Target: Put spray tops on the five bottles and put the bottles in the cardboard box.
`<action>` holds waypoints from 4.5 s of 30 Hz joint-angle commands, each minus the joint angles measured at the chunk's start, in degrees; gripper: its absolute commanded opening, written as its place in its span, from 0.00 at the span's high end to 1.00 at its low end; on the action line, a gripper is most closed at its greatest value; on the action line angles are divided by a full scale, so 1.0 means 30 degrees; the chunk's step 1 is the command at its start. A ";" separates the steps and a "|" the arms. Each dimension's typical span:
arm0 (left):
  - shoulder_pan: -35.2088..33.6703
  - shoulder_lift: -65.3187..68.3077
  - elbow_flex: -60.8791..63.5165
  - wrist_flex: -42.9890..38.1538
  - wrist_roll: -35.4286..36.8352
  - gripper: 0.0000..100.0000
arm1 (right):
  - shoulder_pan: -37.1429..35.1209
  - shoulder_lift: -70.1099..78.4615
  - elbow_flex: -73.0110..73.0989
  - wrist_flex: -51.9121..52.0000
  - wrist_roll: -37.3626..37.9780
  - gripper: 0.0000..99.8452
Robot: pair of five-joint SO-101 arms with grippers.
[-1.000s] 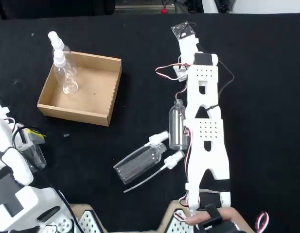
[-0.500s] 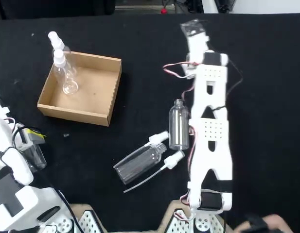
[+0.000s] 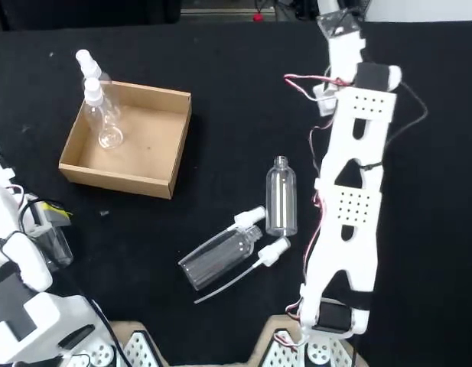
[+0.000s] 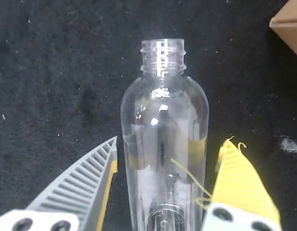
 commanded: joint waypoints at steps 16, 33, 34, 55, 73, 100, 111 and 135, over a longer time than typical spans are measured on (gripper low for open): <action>-0.0161 0.0967 -0.2535 -0.0615 0.0147 0.68 | 0.0322 -0.2183 -0.0894 0.0615 -0.0059 0.89; 0.0220 0.1553 -0.2476 0.0176 0.0000 0.77 | -0.0176 -0.2300 -0.1040 0.0615 -0.0733 0.89; 0.0278 0.1524 -0.2740 0.0322 0.0000 0.77 | -0.0176 -0.2330 -0.1040 0.0615 -0.0733 0.89; 0.2593 -1.8110 0.0601 0.0498 0.2462 0.77 | 0.0176 -1.4725 0.5084 0.0762 -0.6476 0.90; 1.6454 -1.9311 -0.5172 0.1641 0.6330 0.77 | -0.3516 -2.7385 0.9949 -0.2081 -1.2864 0.89; 2.1963 -2.9275 0.7194 -0.7297 0.6330 0.77 | -1.4886 -2.8029 1.5663 -1.4828 -1.3392 0.90; 2.4044 -2.9275 0.7253 -0.8645 0.6330 0.77 | -1.4125 -2.7941 1.9355 -1.8286 -1.3363 0.90; 2.3927 -2.9275 0.7429 -0.9084 0.6300 0.77 | -1.4125 -3.0755 2.1963 -1.7524 -1.3333 0.90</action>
